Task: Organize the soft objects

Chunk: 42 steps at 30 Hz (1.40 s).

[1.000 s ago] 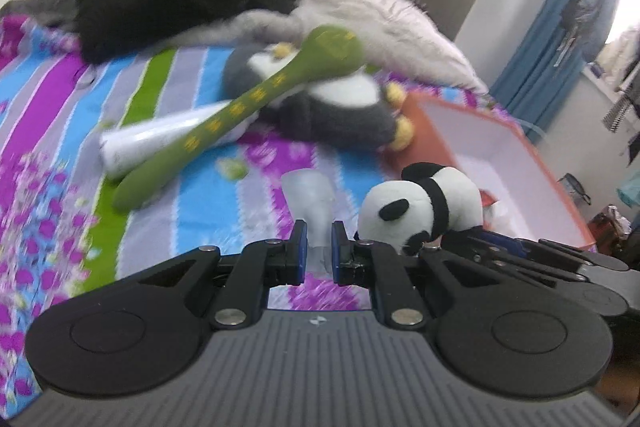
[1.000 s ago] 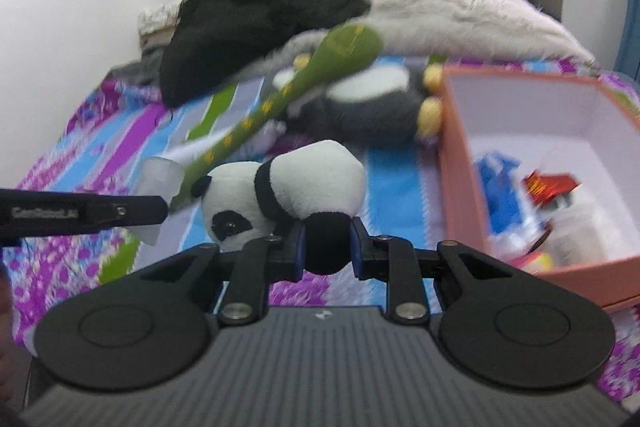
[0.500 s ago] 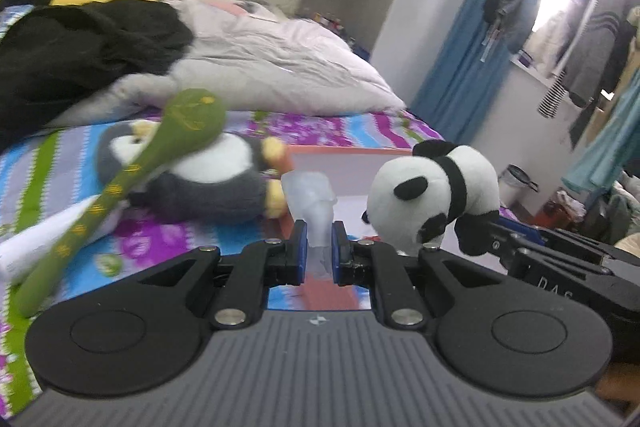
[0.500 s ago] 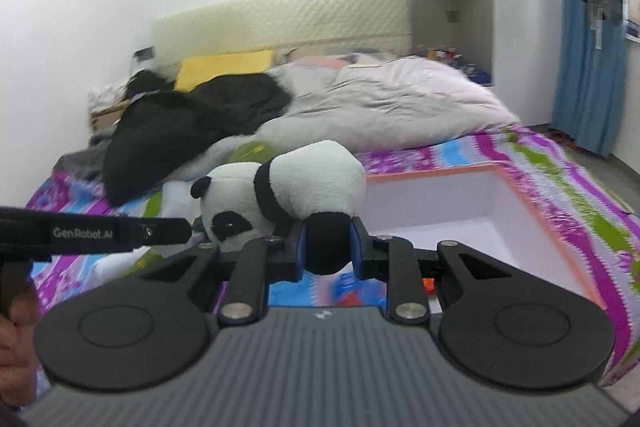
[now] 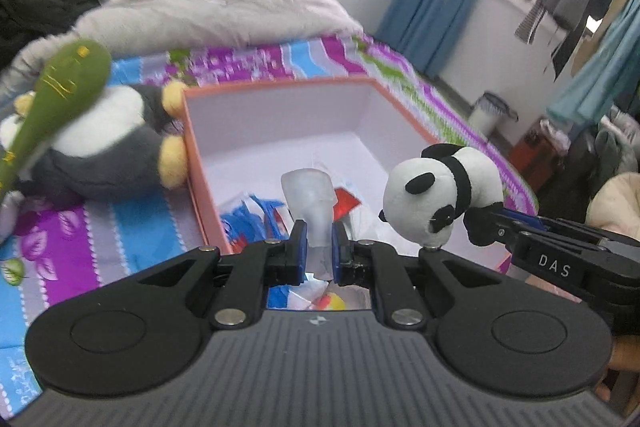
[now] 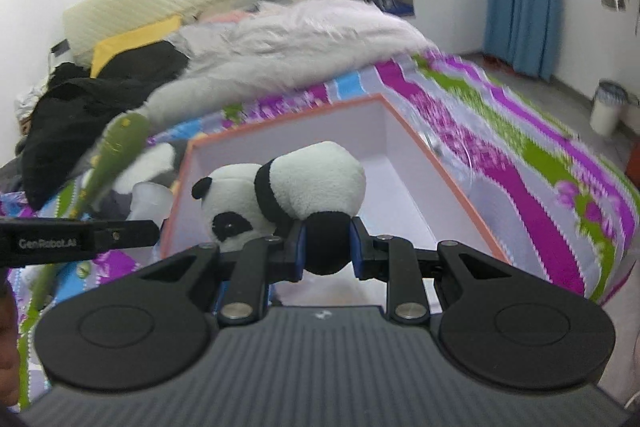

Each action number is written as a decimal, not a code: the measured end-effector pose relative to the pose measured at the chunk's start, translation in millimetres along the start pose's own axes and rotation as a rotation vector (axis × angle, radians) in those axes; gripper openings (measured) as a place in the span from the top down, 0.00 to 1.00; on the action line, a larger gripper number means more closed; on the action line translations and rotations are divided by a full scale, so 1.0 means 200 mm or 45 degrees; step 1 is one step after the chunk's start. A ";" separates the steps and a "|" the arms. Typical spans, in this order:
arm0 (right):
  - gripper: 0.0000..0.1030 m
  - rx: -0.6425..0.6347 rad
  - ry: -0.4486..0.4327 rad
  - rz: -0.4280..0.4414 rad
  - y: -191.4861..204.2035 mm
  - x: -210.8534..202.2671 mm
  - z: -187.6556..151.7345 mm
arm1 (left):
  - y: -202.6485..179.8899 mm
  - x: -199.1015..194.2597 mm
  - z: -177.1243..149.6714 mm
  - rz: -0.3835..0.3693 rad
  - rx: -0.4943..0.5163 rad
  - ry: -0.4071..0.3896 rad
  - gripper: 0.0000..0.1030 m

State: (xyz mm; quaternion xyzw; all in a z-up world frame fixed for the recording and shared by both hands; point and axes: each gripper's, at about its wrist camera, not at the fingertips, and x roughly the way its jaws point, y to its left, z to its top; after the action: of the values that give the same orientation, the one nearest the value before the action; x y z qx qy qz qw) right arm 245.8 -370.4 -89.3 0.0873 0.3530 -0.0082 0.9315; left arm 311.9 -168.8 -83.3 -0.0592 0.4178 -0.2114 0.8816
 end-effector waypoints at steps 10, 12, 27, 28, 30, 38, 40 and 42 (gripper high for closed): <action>0.74 0.034 0.116 -0.008 -0.11 0.22 -0.09 | -0.02 0.31 0.02 0.020 0.017 0.132 0.86; 0.74 0.047 0.127 0.005 -0.13 0.24 -0.09 | -0.01 0.33 0.01 0.020 0.011 0.142 0.86; 0.40 0.111 -0.056 0.071 -0.06 -0.10 0.01 | -0.08 -0.09 0.11 -0.056 0.063 -0.015 0.42; 0.40 0.111 -0.083 0.078 -0.04 -0.16 0.03 | -0.10 -0.15 0.12 -0.084 0.063 -0.027 0.42; 0.40 0.098 -0.120 0.089 -0.01 -0.26 0.06 | -0.13 -0.27 0.14 -0.113 0.066 -0.058 0.42; 0.40 0.035 -0.261 0.091 0.10 -0.67 0.11 | -0.28 -0.71 0.14 -0.069 0.194 -0.225 0.42; 0.40 0.028 -0.283 0.085 0.11 -0.74 0.09 | -0.30 -0.79 0.10 -0.054 0.200 -0.251 0.41; 0.40 0.017 -0.291 0.084 0.12 -0.80 0.06 | -0.31 -0.85 0.05 -0.052 0.184 -0.263 0.40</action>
State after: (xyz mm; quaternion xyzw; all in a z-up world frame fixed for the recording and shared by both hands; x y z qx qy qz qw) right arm 135.0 -356.7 29.0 0.1037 0.2415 0.0101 0.9648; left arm 204.2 -153.9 61.9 -0.0253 0.3073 -0.2515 0.9174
